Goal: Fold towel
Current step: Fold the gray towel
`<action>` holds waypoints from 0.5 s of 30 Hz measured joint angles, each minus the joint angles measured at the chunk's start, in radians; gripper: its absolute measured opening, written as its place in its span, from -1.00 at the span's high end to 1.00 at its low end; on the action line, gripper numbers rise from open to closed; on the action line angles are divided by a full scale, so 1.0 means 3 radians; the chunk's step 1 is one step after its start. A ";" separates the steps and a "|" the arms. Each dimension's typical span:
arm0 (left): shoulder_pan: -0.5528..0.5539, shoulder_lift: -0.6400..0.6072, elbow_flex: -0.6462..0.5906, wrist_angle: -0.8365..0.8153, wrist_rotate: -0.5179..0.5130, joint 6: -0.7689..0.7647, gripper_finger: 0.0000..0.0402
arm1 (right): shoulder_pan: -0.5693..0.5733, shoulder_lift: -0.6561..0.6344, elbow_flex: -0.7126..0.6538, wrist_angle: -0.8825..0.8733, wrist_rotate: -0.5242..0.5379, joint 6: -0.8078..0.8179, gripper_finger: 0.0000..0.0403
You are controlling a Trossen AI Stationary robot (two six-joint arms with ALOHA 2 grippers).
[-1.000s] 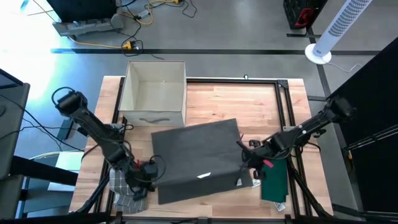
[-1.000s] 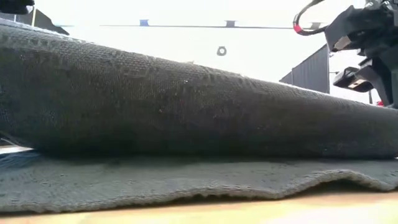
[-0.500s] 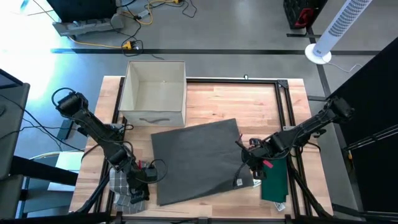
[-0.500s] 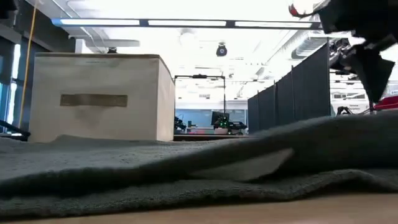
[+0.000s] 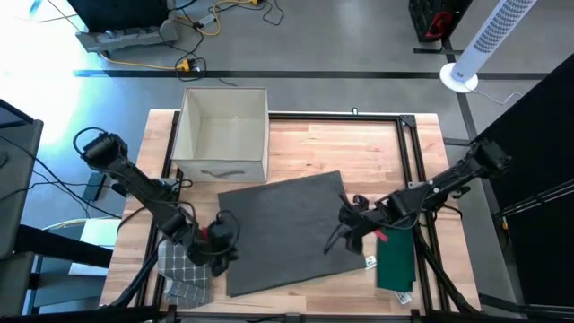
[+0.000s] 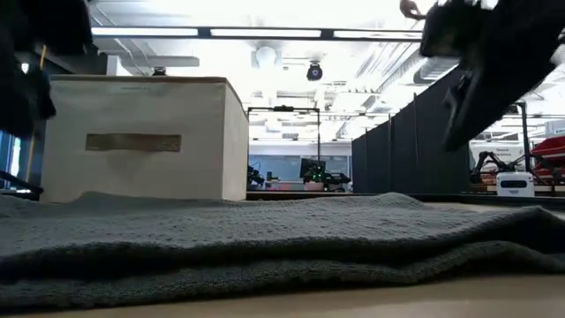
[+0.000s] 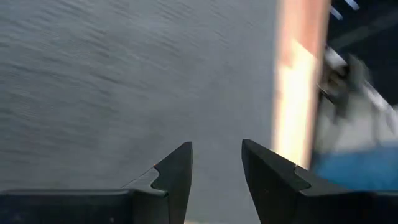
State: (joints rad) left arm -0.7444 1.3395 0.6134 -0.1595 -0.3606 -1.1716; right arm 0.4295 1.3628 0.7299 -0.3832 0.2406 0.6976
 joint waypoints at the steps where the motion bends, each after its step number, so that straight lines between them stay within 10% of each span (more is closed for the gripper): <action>1: 0.0031 0.0027 -0.0052 0.0007 -0.0033 -0.0031 0.36 | -0.0031 0.0000 -0.0068 0.0093 0.0088 0.0018 0.14; 9: 0.0240 0.0273 -0.0273 0.0324 0.0029 -0.0050 0.69 | -0.0193 0.0000 -0.0613 0.0708 0.0281 0.0213 0.92; 15: 0.0364 0.0413 -0.0273 0.0381 0.0228 0.0172 0.97 | -0.0129 0.0003 -0.0836 0.0834 0.0278 0.0601 0.98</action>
State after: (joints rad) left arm -0.6352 1.4633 0.5316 -0.0452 -0.2922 -1.1199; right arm 0.3908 1.3636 0.4790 -0.1329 0.3240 0.8778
